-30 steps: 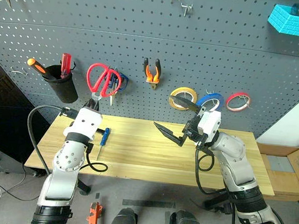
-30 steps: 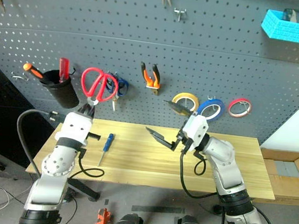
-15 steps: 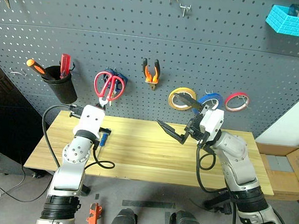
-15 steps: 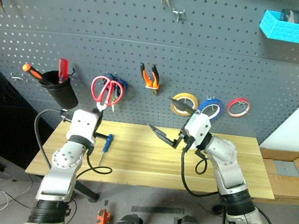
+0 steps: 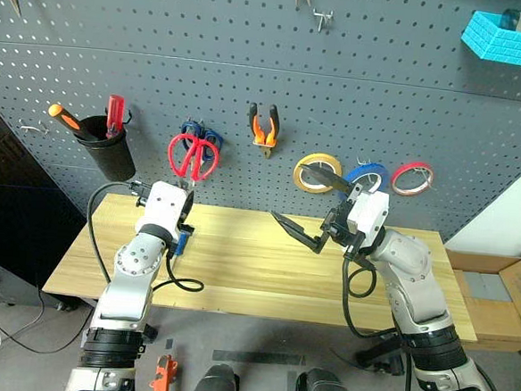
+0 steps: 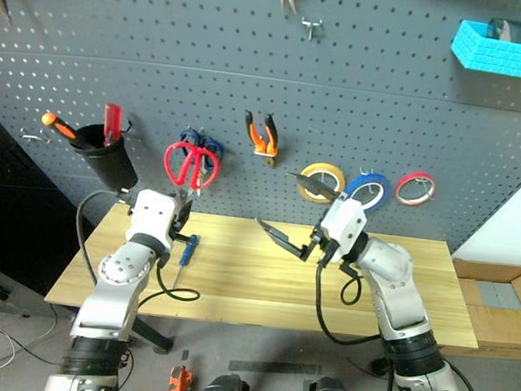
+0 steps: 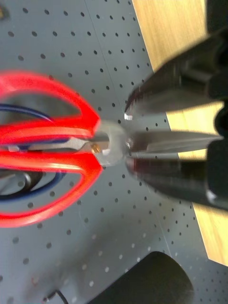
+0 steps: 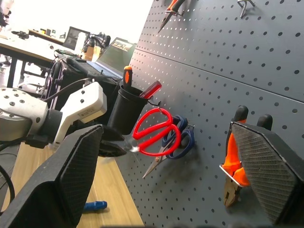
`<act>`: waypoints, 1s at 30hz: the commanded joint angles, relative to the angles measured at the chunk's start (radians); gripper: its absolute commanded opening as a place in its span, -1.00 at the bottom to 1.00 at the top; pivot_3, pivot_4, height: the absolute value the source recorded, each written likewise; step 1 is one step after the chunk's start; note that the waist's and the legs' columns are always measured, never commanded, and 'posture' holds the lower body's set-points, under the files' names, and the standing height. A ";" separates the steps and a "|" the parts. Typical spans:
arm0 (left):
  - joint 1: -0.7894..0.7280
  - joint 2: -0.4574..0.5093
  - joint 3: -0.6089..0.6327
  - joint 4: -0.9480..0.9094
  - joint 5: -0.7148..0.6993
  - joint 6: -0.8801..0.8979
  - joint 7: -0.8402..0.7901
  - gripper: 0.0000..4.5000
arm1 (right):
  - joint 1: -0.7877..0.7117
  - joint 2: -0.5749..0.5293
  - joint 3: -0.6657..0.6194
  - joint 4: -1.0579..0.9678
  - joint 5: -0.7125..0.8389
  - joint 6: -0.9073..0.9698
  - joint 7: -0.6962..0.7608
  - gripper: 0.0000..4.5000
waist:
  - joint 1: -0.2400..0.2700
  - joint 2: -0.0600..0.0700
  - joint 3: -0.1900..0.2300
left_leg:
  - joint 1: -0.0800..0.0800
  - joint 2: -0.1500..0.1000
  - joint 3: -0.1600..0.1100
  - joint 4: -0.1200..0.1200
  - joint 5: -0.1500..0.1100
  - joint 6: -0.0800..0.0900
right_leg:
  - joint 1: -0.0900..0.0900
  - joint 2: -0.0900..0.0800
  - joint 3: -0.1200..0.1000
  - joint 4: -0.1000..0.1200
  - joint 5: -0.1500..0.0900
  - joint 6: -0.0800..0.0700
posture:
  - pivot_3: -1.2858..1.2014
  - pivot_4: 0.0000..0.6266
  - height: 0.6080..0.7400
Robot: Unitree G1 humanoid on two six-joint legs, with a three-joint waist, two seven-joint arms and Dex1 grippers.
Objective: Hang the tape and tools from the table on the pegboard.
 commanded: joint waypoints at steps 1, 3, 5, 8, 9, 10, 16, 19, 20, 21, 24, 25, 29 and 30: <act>-0.023 0.012 -0.001 0.001 0.000 -0.021 0.001 0.32 | -0.006 -0.007 -0.009 -0.043 -0.001 -0.006 0.001 1.00 | -0.001 0.000 0.000 | 0.000 0.000 0.000 0.000 0.000 0.000 | 0.000 0.000 0.000 0.000 0.000 0.000 | 0.08 -0.73 1.00; -0.020 0.009 -0.007 0.010 0.006 -0.023 0.005 0.62 | 0.002 -0.011 -0.009 -0.051 0.001 -0.003 0.002 1.00 | -0.001 0.000 0.000 | 0.000 0.000 0.000 0.000 0.000 0.000 | 0.000 0.000 0.000 0.000 0.000 0.000 | 0.07 -0.73 1.00; -0.009 0.000 -0.011 0.015 0.006 -0.013 0.011 0.91 | 0.014 -0.016 -0.007 -0.065 0.003 0.003 0.004 1.00 | -0.002 0.000 0.000 | 0.000 0.000 0.000 0.000 0.000 0.000 | 0.000 0.000 0.000 0.000 0.000 0.000 | 0.07 -0.72 1.00; 0.037 -0.014 -0.013 0.003 -0.008 0.020 0.006 0.99 | 0.028 -0.019 -0.006 -0.088 0.008 0.036 -0.004 1.00 | -0.005 0.000 0.000 | 0.000 0.000 0.000 0.000 0.000 0.000 | 0.000 0.000 0.000 0.000 0.000 0.000 | 0.07 -0.67 1.00; 0.060 -0.018 -0.012 -0.003 -0.012 0.031 0.004 0.99 | 0.030 -0.020 -0.004 -0.096 0.008 0.053 -0.005 1.00 | -0.006 0.000 0.000 | 0.000 0.000 0.000 0.000 0.000 0.000 | 0.000 0.000 0.000 0.000 0.000 0.000 | 0.06 -0.65 1.00; 0.083 -0.021 -0.010 -0.009 -0.015 0.043 0.004 0.99 | 0.031 -0.022 0.000 -0.102 0.009 0.073 -0.004 1.00 | -0.009 0.001 0.000 | 0.000 0.000 0.000 0.000 0.000 0.000 | 0.000 0.000 0.001 0.000 0.000 0.000 | 0.06 -0.64 1.00; 0.182 -0.020 0.049 -0.052 -0.024 0.129 0.041 0.99 | 0.042 -0.072 0.085 -0.127 -0.007 0.205 0.054 1.00 | -0.023 0.002 0.015 | 0.002 0.001 -0.001 0.000 0.000 0.001 | 0.002 0.000 0.000 0.001 -0.003 0.000 | 0.07 -0.40 1.00; 0.168 -0.002 0.083 -0.029 -0.046 0.142 0.036 0.99 | 0.009 -0.052 0.106 -0.111 -0.009 0.233 0.051 1.00 | -0.024 0.005 0.033 | 0.004 0.001 -0.001 0.000 0.000 0.001 | 0.002 0.000 -0.001 0.002 -0.006 -0.004 | 0.08 -0.27 1.00; 0.151 -0.001 0.092 -0.007 -0.062 0.137 0.026 0.99 | -0.011 -0.040 0.115 -0.099 -0.013 0.239 0.049 1.00 | -0.024 0.005 0.040 | 0.003 0.001 -0.001 0.000 0.000 0.001 | 0.002 0.000 0.000 0.002 -0.006 -0.005 | 0.08 -0.25 1.00; 0.133 -0.003 0.101 0.011 -0.082 0.133 0.012 0.99 | -0.030 -0.030 0.123 -0.090 -0.017 0.248 0.048 1.00 | -0.024 0.006 0.046 | 0.004 0.001 -0.001 0.000 0.000 0.001 | 0.002 0.000 0.000 0.002 -0.006 -0.005 | 0.08 -0.19 1.00; 0.064 0.018 0.098 0.109 -0.089 0.103 -0.010 0.99 | -0.091 -0.002 0.149 -0.044 -0.031 0.283 0.061 1.00 | -0.023 0.005 0.072 | 0.003 0.001 -0.001 0.000 0.000 0.001 | 0.002 -0.001 -0.001 0.002 -0.006 -0.004 | 0.08 -0.07 1.00; 0.040 0.027 0.097 0.144 -0.087 0.091 -0.013 0.99 | -0.108 0.006 0.154 -0.031 -0.034 0.290 0.063 1.00 | -0.023 0.005 0.079 | 0.003 0.001 -0.002 0.000 0.000 0.001 | 0.001 0.000 -0.001 0.002 -0.005 -0.003 | 0.08 -0.05 1.00; -0.066 0.048 0.100 0.303 -0.105 0.056 -0.037 0.99 | -0.158 0.026 0.157 0.016 -0.042 0.303 0.071 1.00 | -0.024 0.005 0.111 | -0.006 0.000 -0.003 0.000 0.000 0.001 | -0.007 -0.001 -0.002 0.001 -0.002 -0.001 | 0.06 0.09 1.00; -0.087 0.051 0.101 0.341 -0.110 0.046 -0.045 0.99 | -0.164 0.029 0.156 0.025 -0.044 0.302 0.072 1.00 | -0.024 0.005 0.116 | -0.011 0.000 -0.003 0.001 0.000 0.001 | -0.011 -0.001 -0.002 0.002 -0.001 -0.003 | 0.06 0.09 1.00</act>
